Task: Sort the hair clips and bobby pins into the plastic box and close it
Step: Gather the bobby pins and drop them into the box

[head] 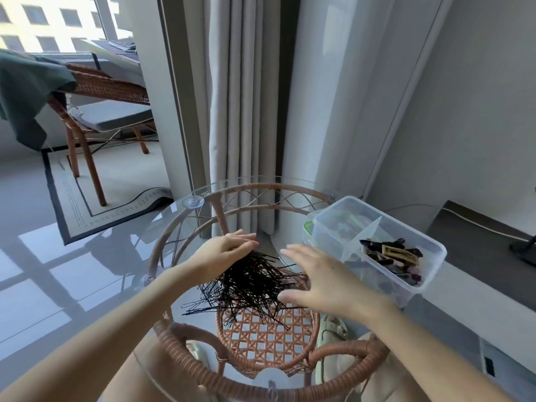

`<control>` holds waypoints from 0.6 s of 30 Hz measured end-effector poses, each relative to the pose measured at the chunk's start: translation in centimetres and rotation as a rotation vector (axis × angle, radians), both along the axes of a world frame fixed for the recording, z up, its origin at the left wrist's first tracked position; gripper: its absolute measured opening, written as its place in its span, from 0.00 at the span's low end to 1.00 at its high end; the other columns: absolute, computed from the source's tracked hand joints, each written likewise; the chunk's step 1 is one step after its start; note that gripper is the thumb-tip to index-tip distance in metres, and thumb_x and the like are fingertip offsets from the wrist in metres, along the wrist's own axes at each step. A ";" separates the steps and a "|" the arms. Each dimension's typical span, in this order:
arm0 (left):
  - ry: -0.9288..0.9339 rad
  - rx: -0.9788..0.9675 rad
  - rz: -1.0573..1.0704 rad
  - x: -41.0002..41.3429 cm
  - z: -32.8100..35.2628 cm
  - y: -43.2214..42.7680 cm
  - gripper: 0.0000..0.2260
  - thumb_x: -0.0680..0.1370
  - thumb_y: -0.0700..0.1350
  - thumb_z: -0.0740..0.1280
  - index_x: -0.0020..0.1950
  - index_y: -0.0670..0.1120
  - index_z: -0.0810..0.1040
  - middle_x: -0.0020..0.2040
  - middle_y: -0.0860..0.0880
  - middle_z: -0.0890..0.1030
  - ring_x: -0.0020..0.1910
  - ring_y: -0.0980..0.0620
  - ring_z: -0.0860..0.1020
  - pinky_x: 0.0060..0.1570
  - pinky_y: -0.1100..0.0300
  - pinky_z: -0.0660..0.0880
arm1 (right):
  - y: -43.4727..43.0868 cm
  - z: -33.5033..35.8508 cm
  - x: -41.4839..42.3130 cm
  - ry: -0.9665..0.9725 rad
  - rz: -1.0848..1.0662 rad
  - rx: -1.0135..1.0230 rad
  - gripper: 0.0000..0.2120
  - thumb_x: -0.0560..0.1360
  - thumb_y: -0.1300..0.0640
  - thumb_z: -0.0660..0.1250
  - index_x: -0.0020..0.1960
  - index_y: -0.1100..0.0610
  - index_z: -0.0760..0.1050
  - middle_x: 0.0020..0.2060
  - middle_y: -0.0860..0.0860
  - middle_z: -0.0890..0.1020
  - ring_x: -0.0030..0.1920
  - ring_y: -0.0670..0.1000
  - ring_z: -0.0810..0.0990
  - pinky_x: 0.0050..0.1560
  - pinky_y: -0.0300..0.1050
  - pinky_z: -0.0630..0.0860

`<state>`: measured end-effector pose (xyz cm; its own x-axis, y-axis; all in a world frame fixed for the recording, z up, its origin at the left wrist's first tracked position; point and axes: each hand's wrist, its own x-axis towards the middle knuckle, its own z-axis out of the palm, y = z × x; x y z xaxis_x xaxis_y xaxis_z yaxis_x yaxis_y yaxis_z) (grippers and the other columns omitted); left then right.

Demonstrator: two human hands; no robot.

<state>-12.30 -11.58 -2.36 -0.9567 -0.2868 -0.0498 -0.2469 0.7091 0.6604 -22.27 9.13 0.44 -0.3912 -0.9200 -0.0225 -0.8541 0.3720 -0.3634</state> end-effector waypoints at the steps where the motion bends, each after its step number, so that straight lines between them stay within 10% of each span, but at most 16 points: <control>1: 0.017 -0.108 0.098 0.7 0.2 0.0 0.18 0.79 0.56 0.54 0.64 0.54 0.74 0.71 0.53 0.68 0.72 0.54 0.63 0.71 0.52 0.60 | -0.5 -1.0 0.4 0.038 -0.008 0.116 0.43 0.67 0.35 0.66 0.75 0.49 0.52 0.74 0.48 0.57 0.73 0.49 0.55 0.71 0.47 0.55; 7: -0.340 -0.341 0.282 5.4 0.6 1.6 0.41 0.64 0.75 0.53 0.73 0.57 0.58 0.70 0.45 0.66 0.66 0.47 0.67 0.63 0.51 0.68 | -3.2 -3.8 0.6 0.088 -0.045 0.114 0.42 0.66 0.34 0.67 0.72 0.50 0.56 0.64 0.51 0.69 0.65 0.53 0.64 0.64 0.57 0.67; 18: -0.172 -0.269 0.338 5.4 0.2 2.9 0.29 0.69 0.49 0.73 0.68 0.53 0.69 0.59 0.46 0.76 0.53 0.48 0.77 0.58 0.55 0.74 | -4.2 -3.4 1.8 -0.088 -0.205 -0.199 0.13 0.73 0.54 0.67 0.57 0.52 0.78 0.55 0.51 0.81 0.58 0.53 0.76 0.61 0.48 0.63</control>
